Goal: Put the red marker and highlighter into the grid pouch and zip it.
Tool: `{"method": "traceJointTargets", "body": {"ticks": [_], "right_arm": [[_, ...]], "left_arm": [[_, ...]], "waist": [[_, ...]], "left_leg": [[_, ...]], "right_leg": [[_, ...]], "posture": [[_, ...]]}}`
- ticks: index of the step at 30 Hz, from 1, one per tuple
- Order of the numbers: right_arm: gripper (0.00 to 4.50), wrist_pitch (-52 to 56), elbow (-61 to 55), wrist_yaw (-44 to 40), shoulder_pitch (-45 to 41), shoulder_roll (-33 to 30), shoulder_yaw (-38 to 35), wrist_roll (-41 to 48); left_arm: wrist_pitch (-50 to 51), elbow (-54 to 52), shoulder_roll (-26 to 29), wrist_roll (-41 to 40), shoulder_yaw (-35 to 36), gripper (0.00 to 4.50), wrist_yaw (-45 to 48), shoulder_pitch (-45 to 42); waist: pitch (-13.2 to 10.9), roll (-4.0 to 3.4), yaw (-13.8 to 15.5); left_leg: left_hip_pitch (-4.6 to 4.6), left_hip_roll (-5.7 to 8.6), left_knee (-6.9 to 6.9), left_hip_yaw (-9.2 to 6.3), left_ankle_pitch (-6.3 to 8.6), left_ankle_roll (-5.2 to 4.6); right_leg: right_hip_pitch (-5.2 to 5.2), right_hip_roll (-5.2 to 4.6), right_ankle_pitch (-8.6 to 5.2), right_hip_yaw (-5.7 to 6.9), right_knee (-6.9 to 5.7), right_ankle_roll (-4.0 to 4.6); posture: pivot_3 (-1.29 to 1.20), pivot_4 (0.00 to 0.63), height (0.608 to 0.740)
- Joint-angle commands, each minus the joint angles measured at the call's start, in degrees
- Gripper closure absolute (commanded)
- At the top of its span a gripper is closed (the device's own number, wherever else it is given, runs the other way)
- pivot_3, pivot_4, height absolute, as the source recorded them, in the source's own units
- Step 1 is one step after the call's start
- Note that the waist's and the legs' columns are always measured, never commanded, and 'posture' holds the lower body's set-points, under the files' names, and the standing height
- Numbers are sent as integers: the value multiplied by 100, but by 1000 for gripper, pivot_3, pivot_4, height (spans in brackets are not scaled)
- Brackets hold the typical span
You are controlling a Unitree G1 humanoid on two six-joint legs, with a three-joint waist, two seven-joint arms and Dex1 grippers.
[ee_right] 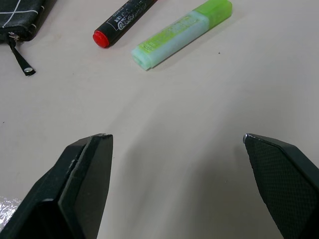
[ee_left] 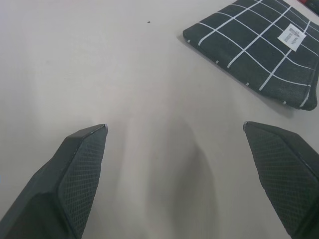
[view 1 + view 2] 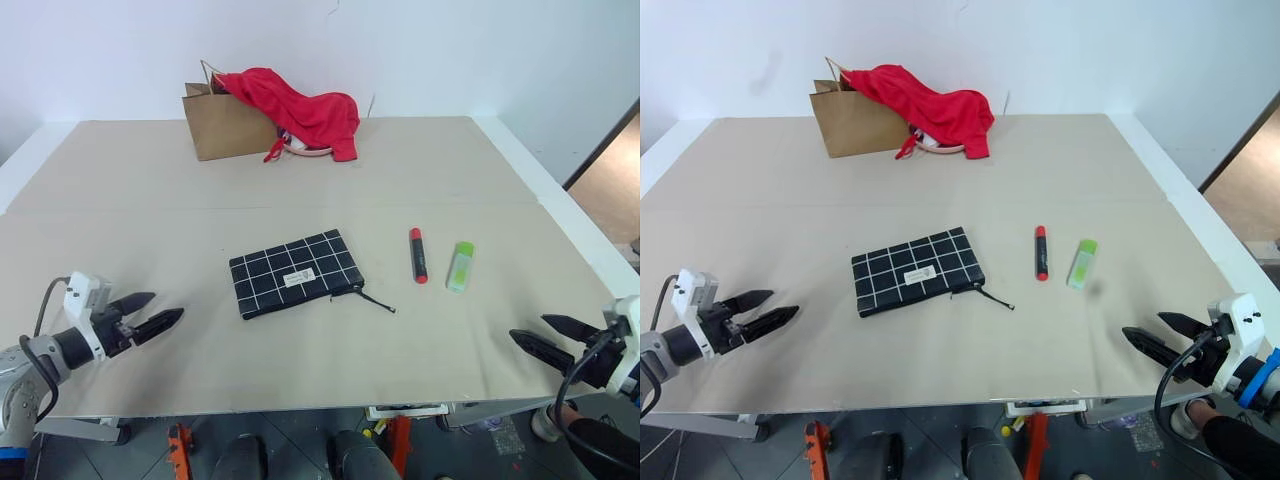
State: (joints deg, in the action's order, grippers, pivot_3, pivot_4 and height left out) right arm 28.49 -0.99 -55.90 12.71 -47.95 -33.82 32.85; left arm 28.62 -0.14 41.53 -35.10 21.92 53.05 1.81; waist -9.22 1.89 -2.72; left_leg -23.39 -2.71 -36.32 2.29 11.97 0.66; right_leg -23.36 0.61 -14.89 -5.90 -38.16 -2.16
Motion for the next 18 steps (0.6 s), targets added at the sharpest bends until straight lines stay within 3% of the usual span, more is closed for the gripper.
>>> {"method": "traceJointTargets", "body": {"ticks": [1,18], "right_arm": [[9,-82,-20,-12,-167,-110,-59,-11],[9,-97,146,-44,-597,-177,206,-217]], "left_arm": [[27,-169,-12,-158,237,0,-54,-23],[-205,395,-179,-682,355,0,644,-382]], "waist": [[0,0,0],[1,1,-1]], "left_leg": [[0,0,0,0,0,0],[1,3,0,4,0,1]], "right_leg": [[0,0,0,0,0,0],[1,2,3,-2,0,-7]], "posture": [[0,150,740],[0,150,740]]}}
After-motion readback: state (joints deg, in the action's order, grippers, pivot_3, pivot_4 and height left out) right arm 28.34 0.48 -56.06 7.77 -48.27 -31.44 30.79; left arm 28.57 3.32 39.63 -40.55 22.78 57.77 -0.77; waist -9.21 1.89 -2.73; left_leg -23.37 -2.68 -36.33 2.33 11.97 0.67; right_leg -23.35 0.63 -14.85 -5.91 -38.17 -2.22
